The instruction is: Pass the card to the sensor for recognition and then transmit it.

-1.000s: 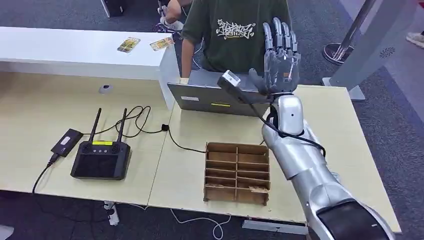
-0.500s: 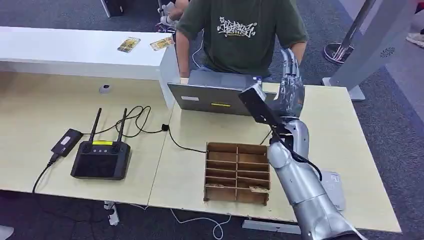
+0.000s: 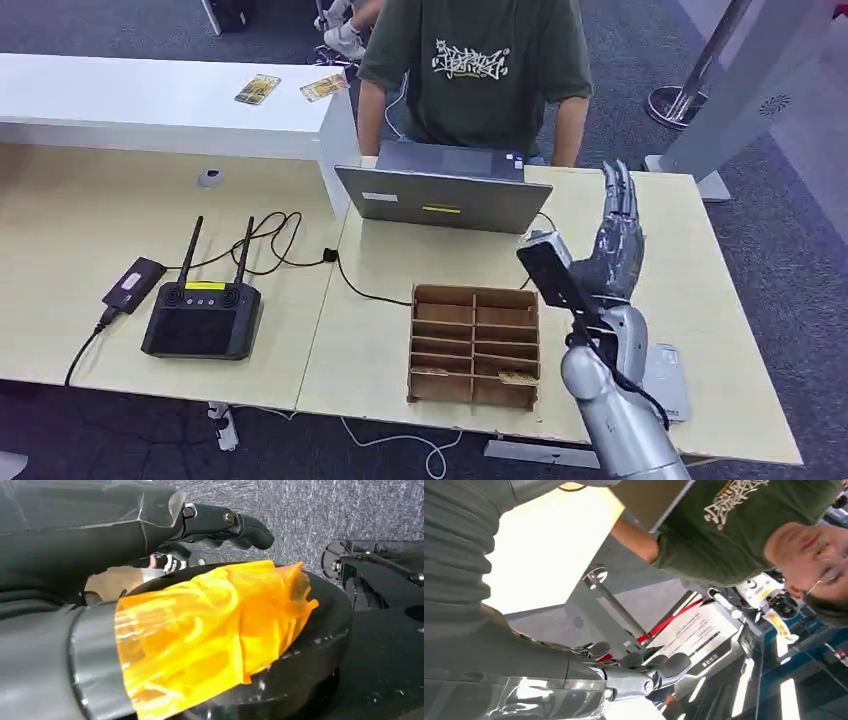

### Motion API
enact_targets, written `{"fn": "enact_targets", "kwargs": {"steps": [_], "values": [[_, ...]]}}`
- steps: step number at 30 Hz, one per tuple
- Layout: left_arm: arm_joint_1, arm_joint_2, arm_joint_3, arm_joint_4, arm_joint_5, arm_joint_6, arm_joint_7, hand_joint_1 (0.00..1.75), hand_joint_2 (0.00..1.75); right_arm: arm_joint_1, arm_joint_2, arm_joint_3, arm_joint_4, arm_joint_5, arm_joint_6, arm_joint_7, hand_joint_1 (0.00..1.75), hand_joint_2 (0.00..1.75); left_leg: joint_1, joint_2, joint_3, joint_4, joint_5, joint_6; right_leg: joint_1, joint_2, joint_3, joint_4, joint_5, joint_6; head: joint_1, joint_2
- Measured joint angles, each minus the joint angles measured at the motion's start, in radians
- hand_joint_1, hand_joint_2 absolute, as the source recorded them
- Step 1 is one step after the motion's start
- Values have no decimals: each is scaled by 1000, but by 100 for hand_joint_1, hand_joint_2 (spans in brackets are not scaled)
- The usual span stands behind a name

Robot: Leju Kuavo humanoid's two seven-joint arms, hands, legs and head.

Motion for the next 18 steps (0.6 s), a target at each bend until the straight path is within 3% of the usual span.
{"fn": "enact_targets", "kwargs": {"steps": [18], "values": [[3,-6,24,0,3,6,-13,0,0,218,-46,-79,-201,46,-18,-8,0,175,0,0,0,0,0,0,0,0,0,0,0,0,0,0]]}}
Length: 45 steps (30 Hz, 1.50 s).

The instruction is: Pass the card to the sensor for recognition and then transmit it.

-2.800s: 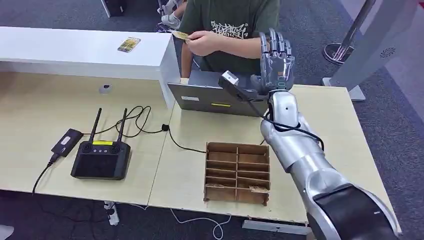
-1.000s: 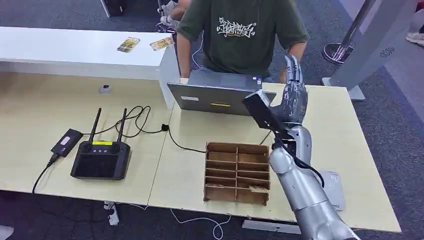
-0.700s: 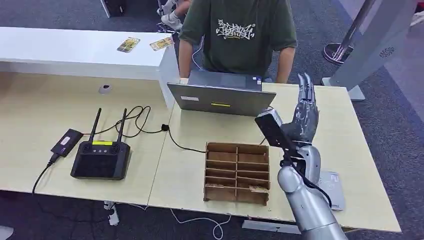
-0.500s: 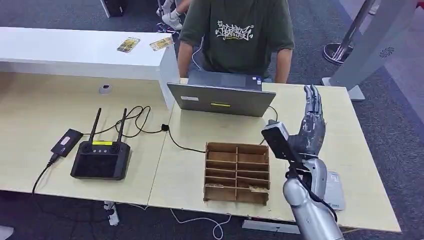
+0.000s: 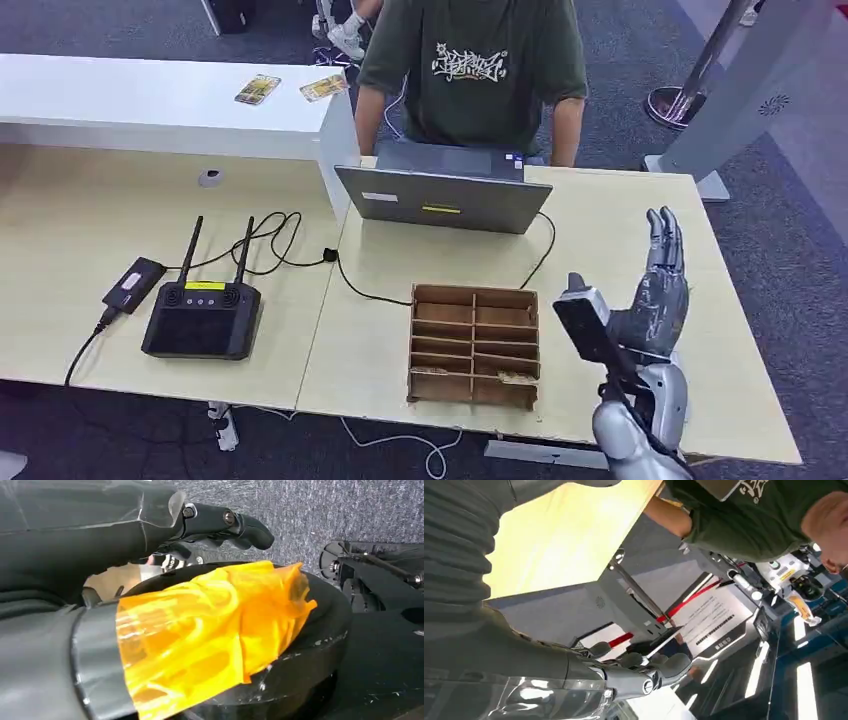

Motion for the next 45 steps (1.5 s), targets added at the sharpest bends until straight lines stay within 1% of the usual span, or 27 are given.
{"fn": "enact_targets", "kwargs": {"steps": [6,10,19,24,28,36,42,45], "values": [[1,0,11,0,0,3,0,0,0,41,-10,-11,-43,43,0,3,0,175,0,0,0,0,0,0,0,0,0,0,0,0,0,0],[2,0,23,0,0,2,-2,0,0,69,-17,-19,-85,75,-2,31,0,175,0,0,0,0,0,0,0,0,0,0,0,0,0,0],[5,-1,41,1,0,3,-6,0,0,205,-31,-62,-181,128,-41,36,0,175,0,0,0,0,-1,1,0,0,0,0,-1,0,0,0],[7,-2,52,2,0,5,-8,0,0,276,-31,-82,-226,146,-62,37,0,175,0,0,0,0,-1,1,0,0,0,-1,-1,0,0,0],[8,-3,59,5,0,6,-9,0,0,311,-31,-95,-250,152,-72,37,0,175,0,0,0,0,-1,1,0,0,0,-1,-1,0,0,0],[9,-10,81,14,0,14,-9,0,0,410,-29,-125,-317,177,-87,54,0,175,0,0,0,0,-2,1,0,-1,0,-1,-1,0,0,0],[10,-16,100,24,0,14,-9,0,0,494,-9,-140,-377,235,-89,48,0,175,0,0,0,0,-2,1,0,0,0,-1,-2,0,0,0],[10,-18,104,28,0,14,-9,0,0,522,-1,-140,-396,253,-88,55,0,175,0,0,0,0,-2,1,0,0,0,-1,-2,0,0,0]]}}
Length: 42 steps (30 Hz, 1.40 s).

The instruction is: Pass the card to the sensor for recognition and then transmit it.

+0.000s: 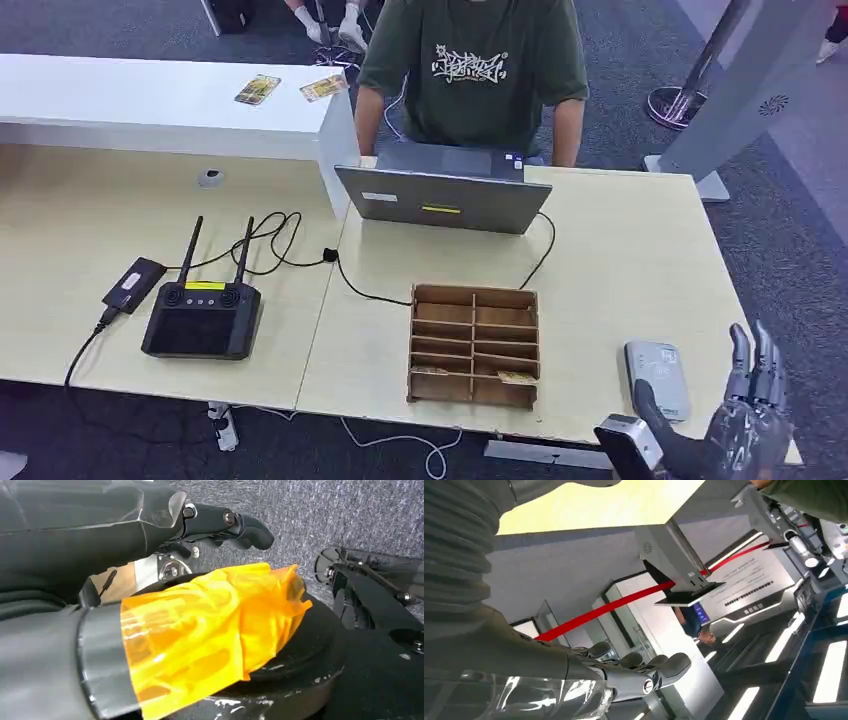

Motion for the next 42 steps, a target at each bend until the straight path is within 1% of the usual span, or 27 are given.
{"fn": "enact_targets", "kwargs": {"steps": [7,9,12,15,18,20,23,26,28,30,32,37,39,40,42], "values": [[0,-7,16,12,0,0,0,0,0,63,4,1,-32,63,8,54,0,175,0,0,0,0,0,0,0,0,0,0,0,0,0,0],[0,-7,19,13,0,0,0,0,0,78,4,1,-37,121,8,76,0,175,0,0,0,0,0,0,0,0,0,0,0,0,0,0],[0,-8,20,16,0,0,0,0,0,98,0,14,-44,207,20,146,0,175,0,0,0,0,0,0,0,0,0,0,0,0,0,0],[0,-8,23,17,0,0,2,0,0,118,-26,61,-46,296,26,216,0,175,0,0,0,0,0,0,0,0,0,0,0,0,0,0],[0,-8,23,18,0,0,4,0,0,127,-51,92,-48,343,25,257,0,175,0,0,0,0,0,0,0,0,0,0,0,0,0,0],[0,-8,24,18,0,0,7,0,0,131,-71,112,-48,360,27,281,0,175,0,0,0,0,0,0,0,0,0,0,0,0,0,0],[0,-8,24,18,0,0,9,0,0,132,-112,150,-49,374,50,334,0,175,0,1,0,0,0,0,0,0,1,0,0,0,0,0],[0,-8,25,18,0,0,11,0,0,130,-183,209,-51,375,83,424,0,175,0,1,0,0,0,0,0,0,1,0,0,0,0,0],[0,-7,28,18,0,0,12,0,0,124,-242,264,-51,375,102,495,0,175,0,1,0,0,0,0,0,0,1,0,0,0,0,0],[0,-7,28,18,0,0,12,0,0,121,-278,298,-51,375,107,510,0,175,0,0,0,0,0,0,0,-1,1,0,0,0,0,0],[0,-7,28,18,0,0,12,0,0,118,-300,322,-51,375,108,515,0,175,0,0,0,0,0,0,0,-1,1,0,0,0,0,0],[0,-7,29,18,0,0,12,0,0,117,-337,352,-51,375,110,520,0,175,0,0,0,0,0,0,0,0,1,0,0,-1,0,0],[0,-7,29,18,0,0,13,0,0,108,-354,368,-51,372,119,550,0,175,0,1,0,0,-1,0,0,0,1,0,0,-1,0,0],[0,-7,29,18,0,0,14,0,0,99,-368,387,-51,349,119,576,0,175,0,1,0,0,-1,0,0,0,1,0,0,-1,0,0],[0,-7,29,18,0,0,15,0,0,78,-392,428,-50,327,119,601,0,175,0,1,0,0,-1,0,0,0,1,0,0,-1,0,0]]}}
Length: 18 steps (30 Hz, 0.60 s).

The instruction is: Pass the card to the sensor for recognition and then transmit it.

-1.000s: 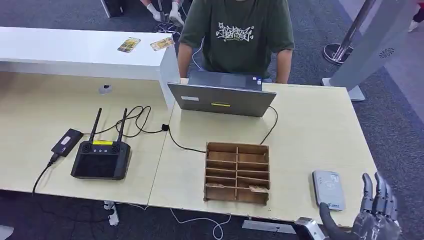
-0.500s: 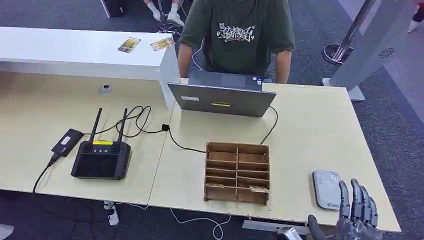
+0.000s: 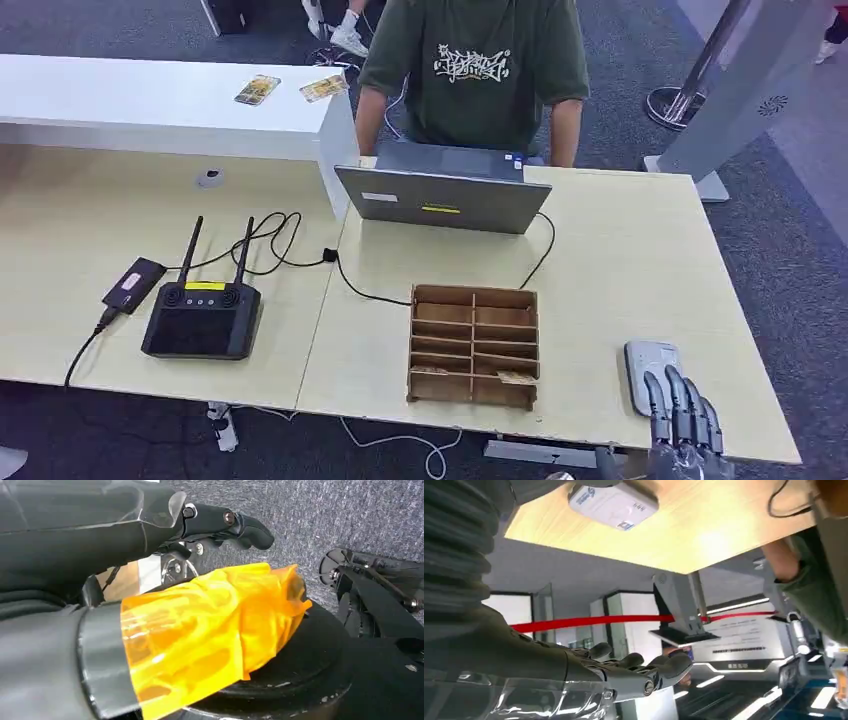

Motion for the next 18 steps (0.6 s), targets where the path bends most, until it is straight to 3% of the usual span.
{"fn": "enact_targets", "kwargs": {"steps": [6,10,15,18], "values": [[0,0,0,0,0,0,1,0,0,-95,-17,113,54,-61,-36,34,0,175,0,0,1,0,0,0,0,0,0,0,0,0,0,0],[0,0,0,0,0,2,1,0,0,-146,-2,160,101,-85,-90,18,0,175,0,0,1,0,0,0,0,0,0,0,0,0,0,0],[-1,0,0,0,0,3,5,0,0,-200,76,186,176,-157,-109,-80,0,175,0,0,1,0,0,0,0,0,0,0,0,0,0,0],[-1,0,0,0,0,3,5,0,0,-210,137,185,203,-217,-111,-212,0,175,1,0,1,0,0,0,1,0,0,0,0,-1,0,0]]}}
